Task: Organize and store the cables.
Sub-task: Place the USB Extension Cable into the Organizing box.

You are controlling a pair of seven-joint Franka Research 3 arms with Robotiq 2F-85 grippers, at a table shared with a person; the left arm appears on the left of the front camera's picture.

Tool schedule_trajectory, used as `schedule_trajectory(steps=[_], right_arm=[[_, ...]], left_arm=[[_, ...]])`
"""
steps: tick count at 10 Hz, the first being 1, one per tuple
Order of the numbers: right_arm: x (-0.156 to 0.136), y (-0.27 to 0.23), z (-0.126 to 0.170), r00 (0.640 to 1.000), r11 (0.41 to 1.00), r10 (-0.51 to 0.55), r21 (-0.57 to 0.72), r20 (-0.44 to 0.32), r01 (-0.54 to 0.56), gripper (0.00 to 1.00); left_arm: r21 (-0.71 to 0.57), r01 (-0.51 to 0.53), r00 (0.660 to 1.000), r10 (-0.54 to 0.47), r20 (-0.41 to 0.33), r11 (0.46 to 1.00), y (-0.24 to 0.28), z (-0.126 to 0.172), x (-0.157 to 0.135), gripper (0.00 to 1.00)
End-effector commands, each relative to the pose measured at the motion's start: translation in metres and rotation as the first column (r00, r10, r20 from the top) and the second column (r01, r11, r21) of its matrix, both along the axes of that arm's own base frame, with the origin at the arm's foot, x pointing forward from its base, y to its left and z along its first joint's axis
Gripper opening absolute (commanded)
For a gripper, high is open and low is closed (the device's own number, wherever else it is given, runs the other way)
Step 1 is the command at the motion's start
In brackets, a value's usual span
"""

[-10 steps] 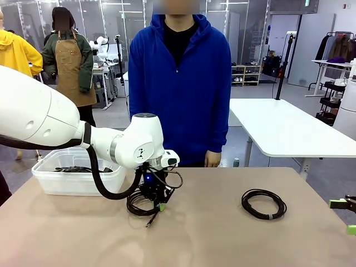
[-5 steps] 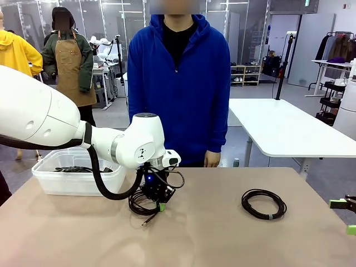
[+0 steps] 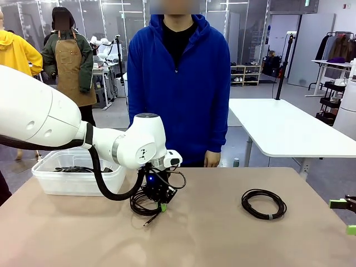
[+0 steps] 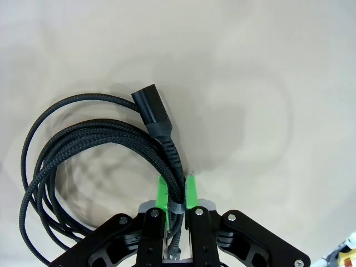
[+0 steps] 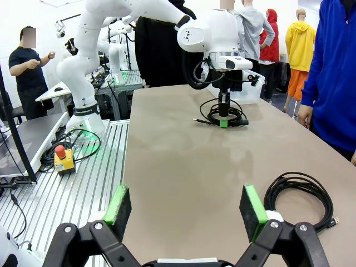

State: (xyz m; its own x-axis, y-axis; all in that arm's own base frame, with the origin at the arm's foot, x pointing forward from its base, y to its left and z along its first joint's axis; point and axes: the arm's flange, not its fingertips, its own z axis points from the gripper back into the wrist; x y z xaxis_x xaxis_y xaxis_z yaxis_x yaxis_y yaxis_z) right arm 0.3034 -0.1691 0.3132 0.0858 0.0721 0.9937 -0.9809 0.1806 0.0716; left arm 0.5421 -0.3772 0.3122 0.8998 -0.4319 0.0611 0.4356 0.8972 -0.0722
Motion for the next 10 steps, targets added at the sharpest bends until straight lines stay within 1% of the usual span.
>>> schedule_trajectory(steps=[1, 2, 3, 4, 6, 7, 8, 9, 10], right_arm=[[0.002, 0.001, 0.004, 1.0, 1.0, -0.011, 0.011, -0.021, 0.011, 1.0], [0.002, 0.001, 0.004, 1.0, 1.0, -0.011, 0.011, -0.021, 0.011, 1.0], [0.002, 0.001, 0.004, 1.0, 1.0, -0.011, 0.011, -0.021, 0.011, 1.0], [0.002, 0.001, 0.004, 1.0, 1.0, -0.011, 0.011, -0.021, 0.011, 1.0], [0.002, 0.001, 0.004, 1.0, 1.0, -0.011, 0.011, -0.021, 0.011, 1.0], [0.002, 0.001, 0.004, 1.0, 1.0, -0.011, 0.011, -0.021, 0.011, 1.0], [0.002, 0.001, 0.004, 1.0, 1.0, -0.011, 0.011, -0.021, 0.011, 1.0], [0.002, 0.001, 0.004, 1.0, 1.0, -0.011, 0.011, -0.021, 0.011, 1.0], [0.002, 0.001, 0.004, 1.0, 1.0, -0.011, 0.011, -0.021, 0.011, 1.0]], left_arm=[[0.004, 0.001, 1.0, -0.001, -0.001, 1.0, 0.001, 0.0, 0.0, 0.0], [0.004, 0.001, 1.0, -0.001, -0.001, 1.0, 0.001, 0.0, 0.0, 0.0], [0.0, 0.0, 1.0, 0.0, 0.0, 1.0, 0.0, 0.0, 0.0, 0.14], [0.042, 0.02, 0.997, -0.022, 0.07, 0.999, 0.013, 0.02, 0.005, 0.14], [-0.002, 0.076, 0.989, -0.075, 0.126, 0.997, 0.031, 0.07, 0.007, 0.14], [0.0, 0.133, 0.976, -0.131, 0.176, 0.991, 0.032, 0.099, 0.003, 0.14], [0.01, 0.163, 0.963, -0.161, 0.217, 0.987, 0.034, 0.123, -0.001, 0.14], [0.001, 0.173, 0.951, -0.167, 0.261, 0.985, 0.04, 0.146, -0.005, 0.14], [0.011, 0.167, 0.94, -0.163, 0.299, 0.986, 0.046, 0.162, -0.008, 0.14]])
